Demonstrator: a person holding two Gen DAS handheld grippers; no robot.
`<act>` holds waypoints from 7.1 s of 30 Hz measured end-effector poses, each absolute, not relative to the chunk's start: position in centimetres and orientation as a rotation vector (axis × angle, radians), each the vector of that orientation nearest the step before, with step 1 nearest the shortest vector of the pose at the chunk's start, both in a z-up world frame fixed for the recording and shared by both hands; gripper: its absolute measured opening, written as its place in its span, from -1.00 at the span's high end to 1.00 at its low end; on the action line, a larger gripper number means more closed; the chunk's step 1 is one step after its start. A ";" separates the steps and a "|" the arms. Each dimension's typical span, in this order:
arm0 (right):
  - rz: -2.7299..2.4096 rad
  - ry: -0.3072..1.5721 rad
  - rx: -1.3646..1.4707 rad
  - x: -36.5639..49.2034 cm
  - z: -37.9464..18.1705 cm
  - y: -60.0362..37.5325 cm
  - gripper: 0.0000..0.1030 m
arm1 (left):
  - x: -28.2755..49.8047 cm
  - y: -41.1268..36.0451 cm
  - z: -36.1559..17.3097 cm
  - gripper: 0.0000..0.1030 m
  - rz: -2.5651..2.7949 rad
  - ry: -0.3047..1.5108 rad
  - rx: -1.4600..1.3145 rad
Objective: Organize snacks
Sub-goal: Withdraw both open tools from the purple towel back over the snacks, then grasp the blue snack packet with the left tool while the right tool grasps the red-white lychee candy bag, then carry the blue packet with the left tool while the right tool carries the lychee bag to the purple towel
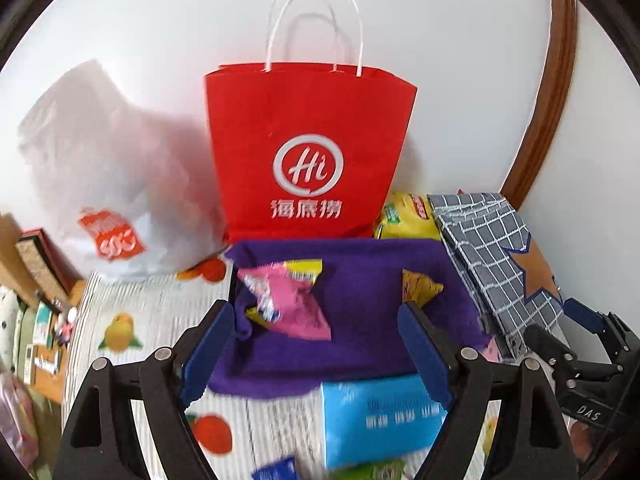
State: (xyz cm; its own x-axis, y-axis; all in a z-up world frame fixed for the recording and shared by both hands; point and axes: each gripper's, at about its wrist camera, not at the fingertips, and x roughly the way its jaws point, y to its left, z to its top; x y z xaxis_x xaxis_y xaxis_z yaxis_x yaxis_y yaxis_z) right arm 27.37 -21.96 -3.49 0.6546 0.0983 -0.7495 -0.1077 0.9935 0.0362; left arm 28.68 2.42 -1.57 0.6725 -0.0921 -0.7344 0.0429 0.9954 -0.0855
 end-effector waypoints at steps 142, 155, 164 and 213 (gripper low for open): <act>0.201 0.809 0.019 18.1 -7.9 -22.4 0.46 | 18.2 3.4 -8.0 0.37 -0.072 0.870 -0.140; 0.219 0.765 -0.018 24.9 -3.9 -19.7 0.46 | 22.7 4.2 -3.0 0.37 -0.042 0.809 -0.090; 0.225 0.767 -0.019 30.2 -3.9 -18.7 0.46 | 27.1 4.6 -2.5 0.37 -0.021 0.802 -0.064; 0.357 1.053 -0.146 39.8 -14.4 -18.1 0.44 | 37.3 7.5 -13.1 0.37 -0.063 1.006 -0.113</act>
